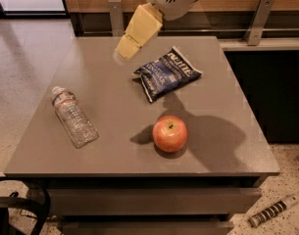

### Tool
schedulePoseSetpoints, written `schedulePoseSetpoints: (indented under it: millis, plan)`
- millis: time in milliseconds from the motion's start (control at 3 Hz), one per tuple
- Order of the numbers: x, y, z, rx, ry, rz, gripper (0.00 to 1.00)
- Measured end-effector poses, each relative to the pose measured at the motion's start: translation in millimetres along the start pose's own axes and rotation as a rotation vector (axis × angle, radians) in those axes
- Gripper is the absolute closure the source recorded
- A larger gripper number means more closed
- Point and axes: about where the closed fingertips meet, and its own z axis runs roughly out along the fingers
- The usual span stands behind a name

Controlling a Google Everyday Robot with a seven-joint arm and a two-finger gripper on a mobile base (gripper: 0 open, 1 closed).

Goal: Place water bottle upright

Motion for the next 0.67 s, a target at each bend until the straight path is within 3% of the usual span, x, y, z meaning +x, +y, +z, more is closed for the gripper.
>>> schedulePoseSetpoints:
  millis: [667]
  plan:
    - [-2.4, 1.1, 11.9, -0.009, 0.028, 0.012, 0.00]
